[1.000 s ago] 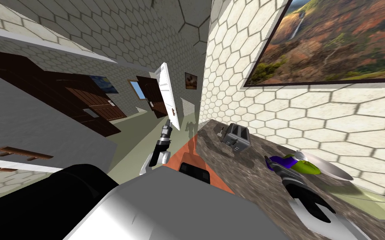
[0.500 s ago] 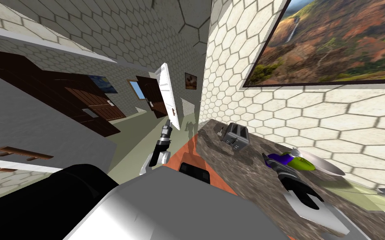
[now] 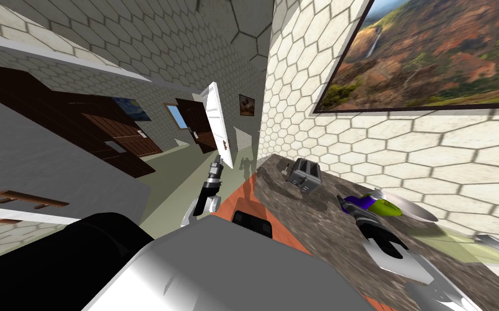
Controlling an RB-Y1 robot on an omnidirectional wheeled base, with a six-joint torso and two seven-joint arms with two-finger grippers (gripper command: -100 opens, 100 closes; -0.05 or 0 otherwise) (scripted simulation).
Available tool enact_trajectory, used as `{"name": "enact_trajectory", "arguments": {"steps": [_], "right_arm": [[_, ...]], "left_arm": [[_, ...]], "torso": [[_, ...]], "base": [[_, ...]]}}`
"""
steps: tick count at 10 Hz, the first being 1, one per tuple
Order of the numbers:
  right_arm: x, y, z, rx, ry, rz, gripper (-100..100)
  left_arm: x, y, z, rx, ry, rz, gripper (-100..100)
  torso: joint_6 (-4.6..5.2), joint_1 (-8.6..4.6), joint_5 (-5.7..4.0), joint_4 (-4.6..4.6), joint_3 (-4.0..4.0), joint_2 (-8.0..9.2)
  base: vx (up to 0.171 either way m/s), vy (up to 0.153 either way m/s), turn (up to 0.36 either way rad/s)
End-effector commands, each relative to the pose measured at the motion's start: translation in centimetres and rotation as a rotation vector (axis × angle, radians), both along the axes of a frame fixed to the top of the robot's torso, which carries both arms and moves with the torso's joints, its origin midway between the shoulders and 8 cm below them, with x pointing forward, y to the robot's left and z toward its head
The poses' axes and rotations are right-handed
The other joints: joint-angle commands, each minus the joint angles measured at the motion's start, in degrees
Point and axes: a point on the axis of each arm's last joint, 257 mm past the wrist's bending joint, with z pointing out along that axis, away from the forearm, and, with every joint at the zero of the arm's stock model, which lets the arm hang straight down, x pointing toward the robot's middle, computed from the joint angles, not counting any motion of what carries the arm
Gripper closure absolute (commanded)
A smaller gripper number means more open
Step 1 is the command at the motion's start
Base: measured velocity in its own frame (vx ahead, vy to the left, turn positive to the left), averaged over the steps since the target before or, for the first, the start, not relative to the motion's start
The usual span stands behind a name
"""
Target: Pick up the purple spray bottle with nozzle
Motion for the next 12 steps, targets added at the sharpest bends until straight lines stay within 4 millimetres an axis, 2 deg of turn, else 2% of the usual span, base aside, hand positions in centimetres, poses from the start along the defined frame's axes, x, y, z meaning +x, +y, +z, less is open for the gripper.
{"name": "enact_trajectory", "arguments": {"steps": [1,3,5,6,7,9,10,11,12], "right_arm": [[1.8,0.7,0.5,-0.021,-0.002,0.041,-100],[3.1,0.4,1.1,-0.012,-0.019,0.031,-100],[2.1,-0.7,-0.4,0.002,0.01,-0.001,-100],[2.1,-0.7,-0.4,0.002,0.01,-0.001,-100],[3.9,0.0,0.7,-0.025,0.002,0.043,-100],[5.0,-0.5,1.1,-0.012,-0.009,0.026,-100],[4.5,-1.0,0.4,-0.006,0.005,0.01,-100],[6.1,-0.5,1.6,-0.034,-0.003,0.049,-100],[6.7,-0.3,2.3,-0.035,-0.016,0.054,-100]], "left_arm": [[0.0,0.0,0.0,0.0,0.0,0.0,0],[0.0,0.0,0.0,0.0,0.0,0.0,0],[0.0,0.0,0.0,0.0,0.0,0.0,0],[0.0,0.0,0.0,0.0,0.0,0.0,0],[0.0,0.0,0.0,0.0,0.0,0.0,0],[0.0,0.0,0.0,0.0,0.0,0.0,0],[0.0,0.0,0.0,0.0,0.0,0.0,0],[0.0,0.0,0.0,0.0,0.0,0.0,0],[0.0,0.0,0.0,0.0,0.0,0.0,0]], "torso": [[0.0,0.0,0.0,0.0,0.0,0.0],[-0.01,0.07,0.02,0.03,0.07,0.13],[-0.01,0.05,0.01,0.01,0.01,0.01],[0.0,0.02,0.0,-0.01,-0.01,-0.02],[-0.01,0.0,0.0,-0.01,-0.03,-0.05],[-0.02,0.1,0.02,0.04,0.1,0.16],[-0.02,0.1,0.03,0.02,0.05,0.08],[-0.01,0.05,0.01,0.0,0.0,-0.01],[0.01,0.08,0.02,0.02,0.05,0.1]], "base": [[-0.043,0.012,-0.06],[-0.043,0.02,-0.02],[-0.004,0.005,0.005],[0.006,0.0,-0.005],[-0.058,0.014,-0.061],[-0.046,0.024,-0.017],[-0.001,0.009,0.01],[-0.046,0.02,-0.065],[-0.058,0.027,-0.04]]}}
